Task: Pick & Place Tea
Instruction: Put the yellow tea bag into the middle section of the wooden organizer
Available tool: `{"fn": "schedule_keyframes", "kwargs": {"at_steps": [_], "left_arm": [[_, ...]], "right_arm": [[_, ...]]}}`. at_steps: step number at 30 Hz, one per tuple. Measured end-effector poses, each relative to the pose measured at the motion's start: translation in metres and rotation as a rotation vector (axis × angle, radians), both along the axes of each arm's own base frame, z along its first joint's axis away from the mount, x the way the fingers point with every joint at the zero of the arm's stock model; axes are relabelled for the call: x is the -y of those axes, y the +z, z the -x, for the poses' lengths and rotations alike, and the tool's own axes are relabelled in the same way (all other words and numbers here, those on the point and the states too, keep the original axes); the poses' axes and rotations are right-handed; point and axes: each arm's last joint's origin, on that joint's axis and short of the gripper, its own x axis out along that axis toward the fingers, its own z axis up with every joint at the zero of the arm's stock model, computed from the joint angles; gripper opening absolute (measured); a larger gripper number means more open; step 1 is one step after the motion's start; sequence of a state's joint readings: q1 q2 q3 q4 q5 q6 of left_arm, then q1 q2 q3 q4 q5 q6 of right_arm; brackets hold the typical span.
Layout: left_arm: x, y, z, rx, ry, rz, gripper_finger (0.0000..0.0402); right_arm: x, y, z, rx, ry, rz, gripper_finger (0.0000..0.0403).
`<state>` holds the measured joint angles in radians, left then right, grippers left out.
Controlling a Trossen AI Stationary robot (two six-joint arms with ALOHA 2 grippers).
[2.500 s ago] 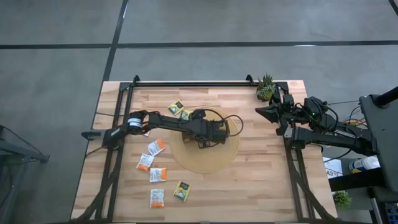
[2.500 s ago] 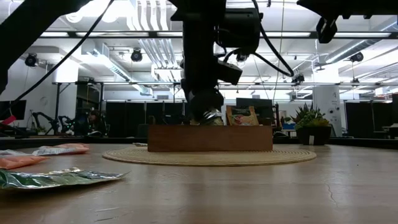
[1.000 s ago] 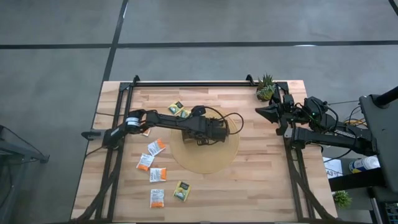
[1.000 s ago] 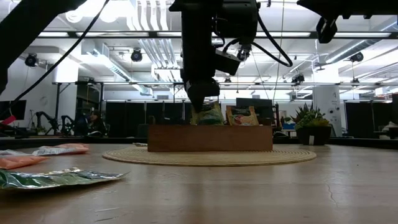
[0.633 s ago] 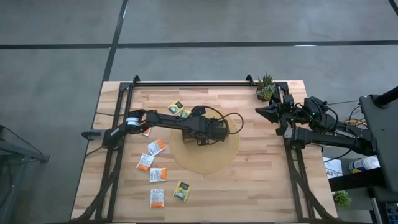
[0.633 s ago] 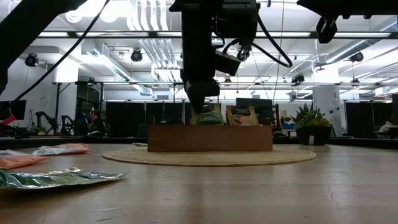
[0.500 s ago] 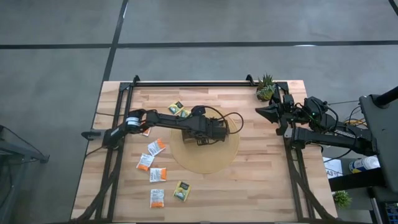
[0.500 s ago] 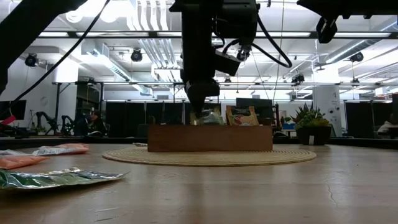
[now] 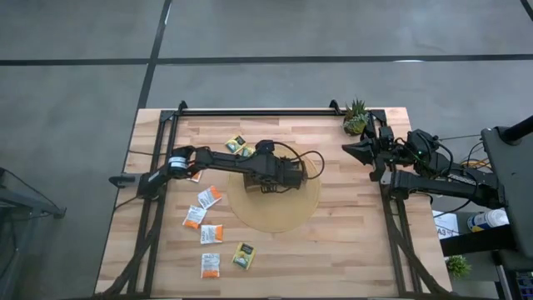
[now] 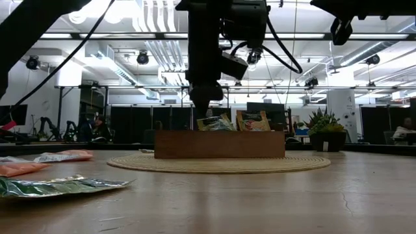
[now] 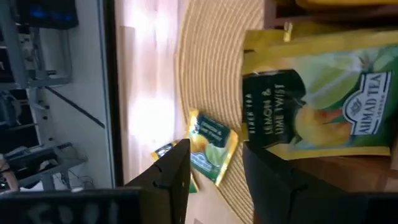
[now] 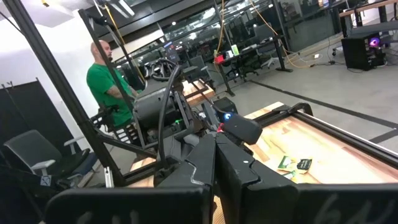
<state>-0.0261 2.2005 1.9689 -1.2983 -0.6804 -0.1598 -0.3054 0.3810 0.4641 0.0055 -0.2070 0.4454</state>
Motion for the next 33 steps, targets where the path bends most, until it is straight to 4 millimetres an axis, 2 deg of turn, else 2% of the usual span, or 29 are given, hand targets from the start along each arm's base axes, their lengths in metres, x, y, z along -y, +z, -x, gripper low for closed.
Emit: {"fn": "schedule_keyframes", "kwargs": {"at_steps": [4,9,12,15,18,20,27,33], "left_arm": [[0.000,0.014,-0.002,0.037,0.000,0.000,0.0140],[-0.003,0.045,-0.008,0.129,-0.003,0.049,0.0140],[-0.010,0.065,-0.011,0.218,-0.006,0.224,0.0127],[-0.025,0.077,-0.014,0.319,0.014,0.495,0.0087],[-0.040,0.077,-0.016,0.375,0.034,0.675,0.0026],[-0.050,0.078,-0.017,0.398,0.038,0.737,0.0009],[-0.073,0.075,-0.014,0.416,0.046,0.885,0.0001],[-0.073,0.052,-0.012,0.340,0.028,1.016,0.0000]], "right_arm": [[0.000,0.000,0.000,0.000,0.000,0.000,0.0008],[0.000,0.000,0.000,0.000,0.000,0.000,0.0008],[0.000,0.000,0.000,0.000,0.000,0.000,0.0008],[0.000,0.000,0.000,0.000,0.000,0.000,0.0008],[0.000,0.000,0.000,0.000,0.000,0.000,0.0008],[0.000,0.000,0.000,0.000,0.000,0.000,0.0008],[0.000,0.000,0.000,0.000,0.001,0.000,0.0008],[0.000,0.000,0.000,-0.001,0.001,0.000,0.0009]]}}
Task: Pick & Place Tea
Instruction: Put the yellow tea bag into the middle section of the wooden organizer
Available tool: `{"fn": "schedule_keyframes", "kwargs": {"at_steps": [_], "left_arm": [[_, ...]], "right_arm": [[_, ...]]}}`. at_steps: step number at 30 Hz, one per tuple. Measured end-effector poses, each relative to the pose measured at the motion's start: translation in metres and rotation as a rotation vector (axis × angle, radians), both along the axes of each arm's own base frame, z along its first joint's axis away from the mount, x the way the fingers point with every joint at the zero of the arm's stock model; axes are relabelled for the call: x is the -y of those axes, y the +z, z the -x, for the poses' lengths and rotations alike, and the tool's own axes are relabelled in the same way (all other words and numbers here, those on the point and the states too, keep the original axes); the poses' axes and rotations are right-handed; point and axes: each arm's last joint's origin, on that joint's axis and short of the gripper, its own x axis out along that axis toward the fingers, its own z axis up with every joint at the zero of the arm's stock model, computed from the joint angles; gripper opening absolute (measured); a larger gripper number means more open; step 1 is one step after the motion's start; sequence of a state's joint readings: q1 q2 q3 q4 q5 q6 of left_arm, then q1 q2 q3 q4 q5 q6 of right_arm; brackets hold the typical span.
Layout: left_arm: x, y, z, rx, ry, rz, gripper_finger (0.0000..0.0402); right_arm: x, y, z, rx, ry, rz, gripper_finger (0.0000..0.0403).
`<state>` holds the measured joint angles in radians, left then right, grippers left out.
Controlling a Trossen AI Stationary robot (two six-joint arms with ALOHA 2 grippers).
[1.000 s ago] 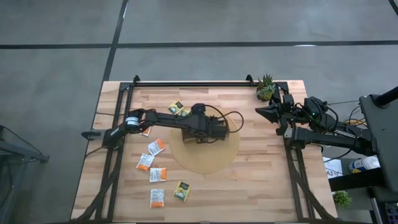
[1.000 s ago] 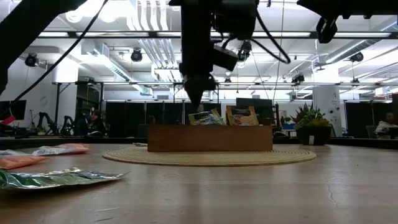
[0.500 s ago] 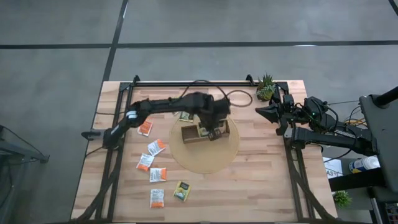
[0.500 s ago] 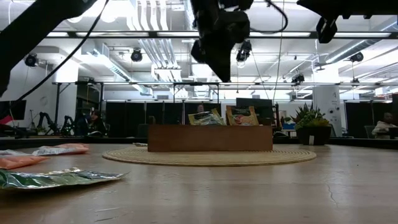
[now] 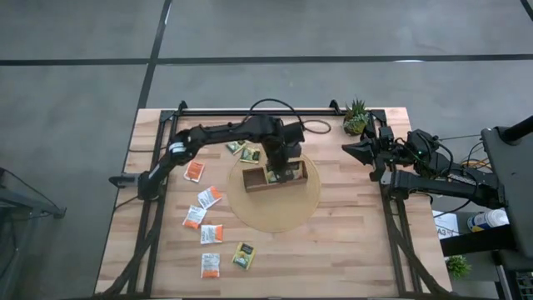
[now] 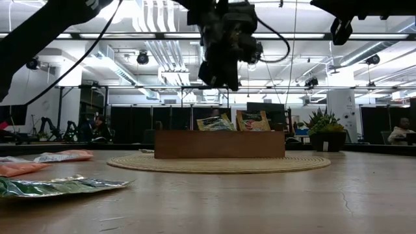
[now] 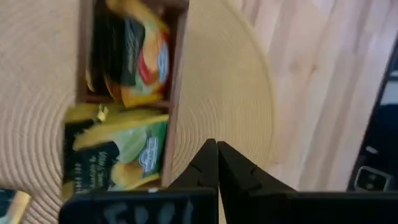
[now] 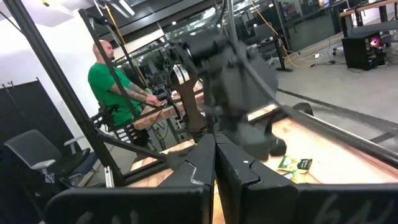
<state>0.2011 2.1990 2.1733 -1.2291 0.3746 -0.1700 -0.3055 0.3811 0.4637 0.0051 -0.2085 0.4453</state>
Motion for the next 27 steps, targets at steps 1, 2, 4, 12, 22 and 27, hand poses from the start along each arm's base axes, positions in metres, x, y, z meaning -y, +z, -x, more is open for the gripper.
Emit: {"fn": "schedule_keyframes", "kwargs": {"at_steps": [1,2,4,12,22,27], "left_arm": [[0.001,-0.007,0.000,-0.015,-0.002,-0.001,0.0000],[0.001,-0.015,-0.001,-0.028,0.000,-0.009,0.0000],[0.001,-0.028,0.000,-0.062,0.010,-0.016,0.0000],[0.001,-0.055,0.002,-0.121,0.048,-0.068,0.0000],[0.002,-0.053,-0.002,-0.085,0.060,-0.084,0.0000],[0.005,-0.053,-0.003,-0.085,0.056,-0.094,0.0000]], "right_arm": [[0.000,0.000,0.000,0.000,0.000,0.000,0.0008],[0.000,0.000,0.000,0.001,0.000,0.000,0.0008],[0.000,0.000,0.000,0.000,0.000,0.000,0.0008],[0.000,0.000,0.000,0.001,0.000,0.000,0.0008],[0.000,0.000,0.000,0.002,0.000,0.001,0.0008],[0.000,0.000,0.000,0.002,0.000,0.001,0.0008]]}}
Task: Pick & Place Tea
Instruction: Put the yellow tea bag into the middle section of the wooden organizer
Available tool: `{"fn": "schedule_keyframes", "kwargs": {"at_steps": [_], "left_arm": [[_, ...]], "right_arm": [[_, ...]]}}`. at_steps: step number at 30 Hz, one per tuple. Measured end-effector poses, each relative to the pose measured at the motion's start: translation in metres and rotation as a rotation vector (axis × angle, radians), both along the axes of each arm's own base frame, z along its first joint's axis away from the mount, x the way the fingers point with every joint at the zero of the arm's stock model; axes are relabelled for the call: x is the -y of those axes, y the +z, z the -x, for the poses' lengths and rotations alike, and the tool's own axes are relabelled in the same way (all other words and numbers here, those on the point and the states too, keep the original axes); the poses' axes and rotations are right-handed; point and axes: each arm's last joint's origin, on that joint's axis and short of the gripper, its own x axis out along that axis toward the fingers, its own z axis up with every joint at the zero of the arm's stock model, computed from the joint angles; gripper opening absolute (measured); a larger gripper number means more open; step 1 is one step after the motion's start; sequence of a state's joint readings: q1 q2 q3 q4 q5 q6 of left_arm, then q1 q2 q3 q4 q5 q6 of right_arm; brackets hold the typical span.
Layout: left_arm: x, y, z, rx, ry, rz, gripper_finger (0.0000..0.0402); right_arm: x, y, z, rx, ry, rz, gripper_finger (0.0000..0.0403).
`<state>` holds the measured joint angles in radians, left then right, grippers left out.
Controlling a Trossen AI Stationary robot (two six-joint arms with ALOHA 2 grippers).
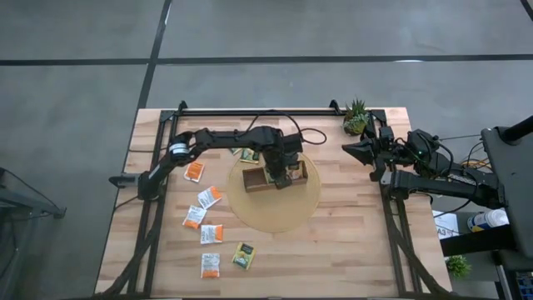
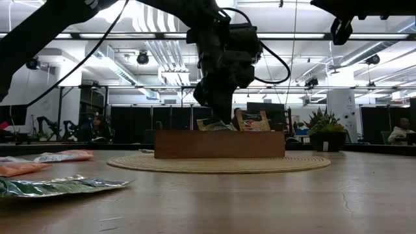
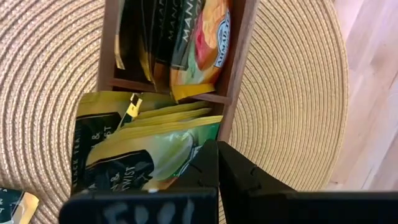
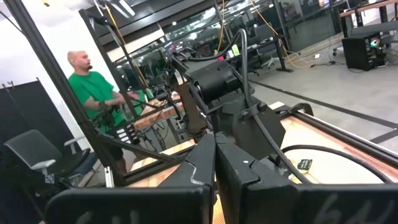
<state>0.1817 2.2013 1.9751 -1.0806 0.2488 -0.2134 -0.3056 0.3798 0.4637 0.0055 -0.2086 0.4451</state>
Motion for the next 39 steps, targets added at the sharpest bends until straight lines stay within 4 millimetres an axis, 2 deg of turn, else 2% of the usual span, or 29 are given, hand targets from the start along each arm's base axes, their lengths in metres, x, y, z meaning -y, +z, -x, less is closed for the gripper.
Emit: {"fn": "schedule_keyframes", "kwargs": {"at_steps": [7,15,22,39], "left_arm": [[0.006,-0.001,-0.001,-0.013,-0.009,-0.093,0.0000],[0.024,-0.001,-0.003,-0.017,-0.051,-0.138,0.0000],[0.024,-0.001,-0.004,-0.027,-0.037,-0.200,0.0000],[0.029,-0.001,-0.004,-0.033,-0.039,-0.220,0.0000]], "right_arm": [[0.000,0.000,0.000,0.000,0.000,0.000,0.0008],[0.000,0.000,0.000,0.000,-0.001,0.000,0.0008],[0.000,0.000,0.000,-0.001,-0.003,0.000,0.0008],[0.000,0.000,0.000,-0.001,-0.010,-0.001,0.0008]]}}
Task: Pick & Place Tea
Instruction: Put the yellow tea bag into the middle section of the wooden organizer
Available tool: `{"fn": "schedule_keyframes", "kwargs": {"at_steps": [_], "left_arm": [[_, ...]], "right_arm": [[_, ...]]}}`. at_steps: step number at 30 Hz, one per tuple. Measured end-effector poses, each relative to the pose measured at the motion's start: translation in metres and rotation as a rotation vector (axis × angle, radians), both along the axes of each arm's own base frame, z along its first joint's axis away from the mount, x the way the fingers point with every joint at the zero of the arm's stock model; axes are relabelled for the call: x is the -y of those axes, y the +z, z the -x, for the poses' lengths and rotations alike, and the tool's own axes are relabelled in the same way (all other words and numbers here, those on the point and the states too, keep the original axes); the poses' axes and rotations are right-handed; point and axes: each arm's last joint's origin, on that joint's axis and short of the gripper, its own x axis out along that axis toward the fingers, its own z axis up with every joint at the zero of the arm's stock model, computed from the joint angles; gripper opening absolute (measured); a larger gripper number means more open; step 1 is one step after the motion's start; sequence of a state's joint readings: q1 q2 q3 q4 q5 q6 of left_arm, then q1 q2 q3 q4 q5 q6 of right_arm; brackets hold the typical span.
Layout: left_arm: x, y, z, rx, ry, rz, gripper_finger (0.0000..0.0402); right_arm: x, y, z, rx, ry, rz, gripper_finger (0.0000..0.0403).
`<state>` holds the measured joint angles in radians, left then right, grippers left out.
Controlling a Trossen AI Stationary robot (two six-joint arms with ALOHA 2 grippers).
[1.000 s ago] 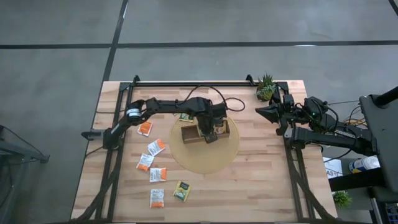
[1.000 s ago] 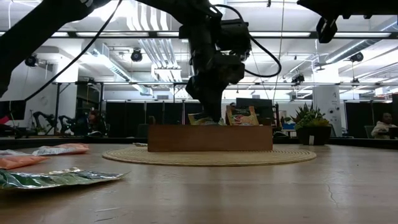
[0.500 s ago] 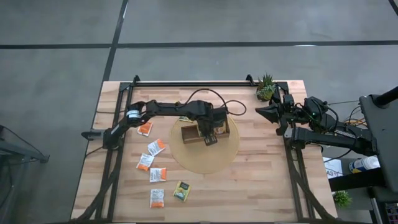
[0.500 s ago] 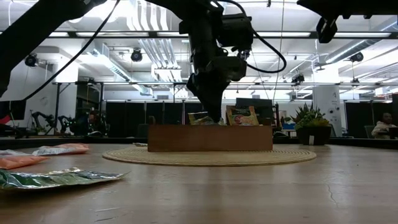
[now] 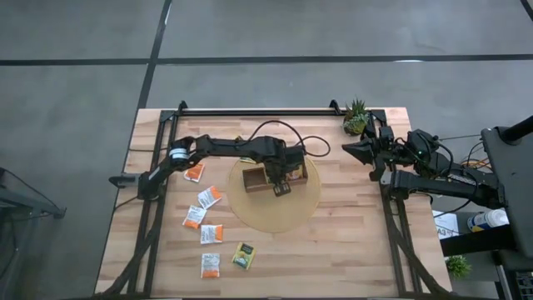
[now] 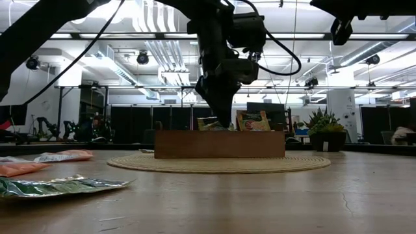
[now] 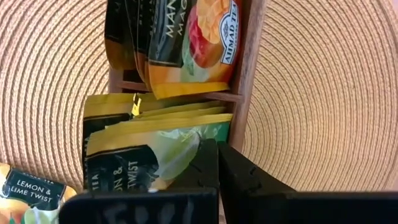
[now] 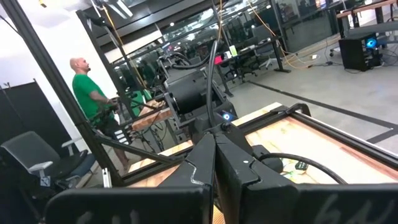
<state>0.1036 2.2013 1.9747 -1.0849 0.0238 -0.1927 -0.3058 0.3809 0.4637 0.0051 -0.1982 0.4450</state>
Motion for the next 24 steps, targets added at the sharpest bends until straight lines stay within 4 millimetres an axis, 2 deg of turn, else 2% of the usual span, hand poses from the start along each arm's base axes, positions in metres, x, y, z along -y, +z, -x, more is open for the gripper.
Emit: {"fn": "schedule_keyframes", "kwargs": {"at_steps": [10,24], "left_arm": [[0.004,-0.001,0.001,-0.012,-0.014,0.012,0.0000],[0.002,-0.019,-0.005,-0.044,-0.022,-0.016,0.0000]], "right_arm": [[0.000,0.000,0.000,0.001,-0.017,-0.001,0.0008],[0.001,0.000,0.000,-0.001,-0.019,0.002,0.0008]]}}
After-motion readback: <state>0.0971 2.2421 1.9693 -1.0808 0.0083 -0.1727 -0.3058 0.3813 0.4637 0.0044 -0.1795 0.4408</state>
